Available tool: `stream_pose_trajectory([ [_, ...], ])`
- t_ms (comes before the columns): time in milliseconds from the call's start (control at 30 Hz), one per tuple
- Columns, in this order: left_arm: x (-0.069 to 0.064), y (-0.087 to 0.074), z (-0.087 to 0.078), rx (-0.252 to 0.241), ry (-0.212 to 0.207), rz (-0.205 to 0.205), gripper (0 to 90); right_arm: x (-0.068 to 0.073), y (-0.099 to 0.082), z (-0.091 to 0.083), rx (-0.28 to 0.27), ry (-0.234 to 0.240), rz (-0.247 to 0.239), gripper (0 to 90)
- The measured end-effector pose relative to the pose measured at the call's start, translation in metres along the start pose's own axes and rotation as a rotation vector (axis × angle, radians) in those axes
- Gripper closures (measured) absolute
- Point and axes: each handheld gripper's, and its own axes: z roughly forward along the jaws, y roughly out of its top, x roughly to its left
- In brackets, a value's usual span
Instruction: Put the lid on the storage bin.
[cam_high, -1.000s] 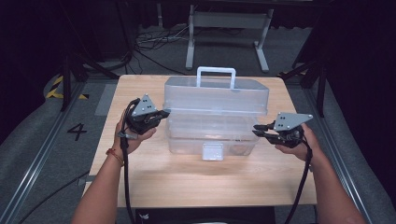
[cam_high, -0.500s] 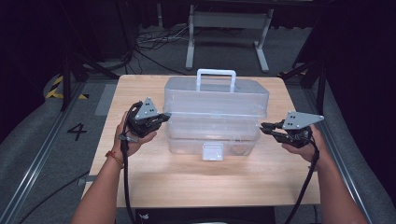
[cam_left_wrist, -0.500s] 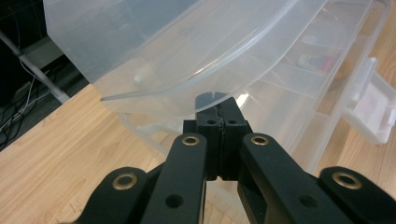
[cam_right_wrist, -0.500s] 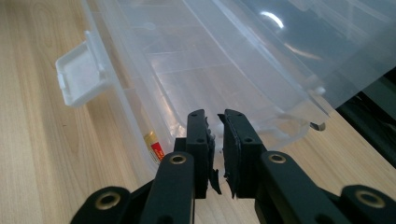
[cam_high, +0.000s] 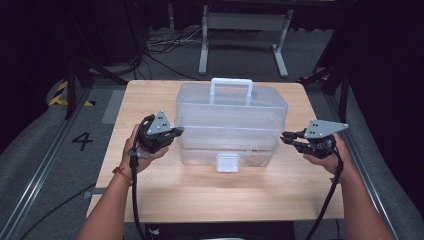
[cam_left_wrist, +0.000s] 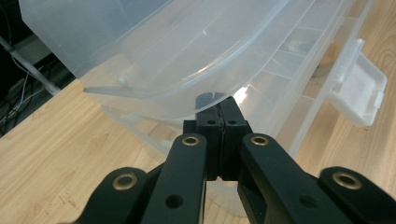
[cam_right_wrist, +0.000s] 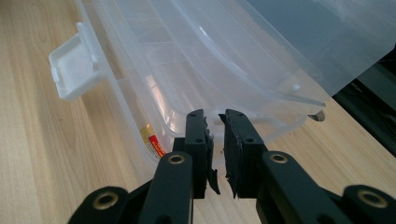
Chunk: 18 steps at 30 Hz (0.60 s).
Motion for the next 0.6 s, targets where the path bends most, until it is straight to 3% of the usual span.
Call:
stream_pose_trajectory([
  [133,-0.003,-0.005,0.0,0.009,0.02,0.009,90.0,-0.002,-0.003,0.0,0.009,-0.005,0.012,80.1],
  [600,-0.007,-0.017,0.006,0.044,0.024,0.001,90.0,-0.002,-0.011,0.008,0.055,0.001,0.028,79.0],
])
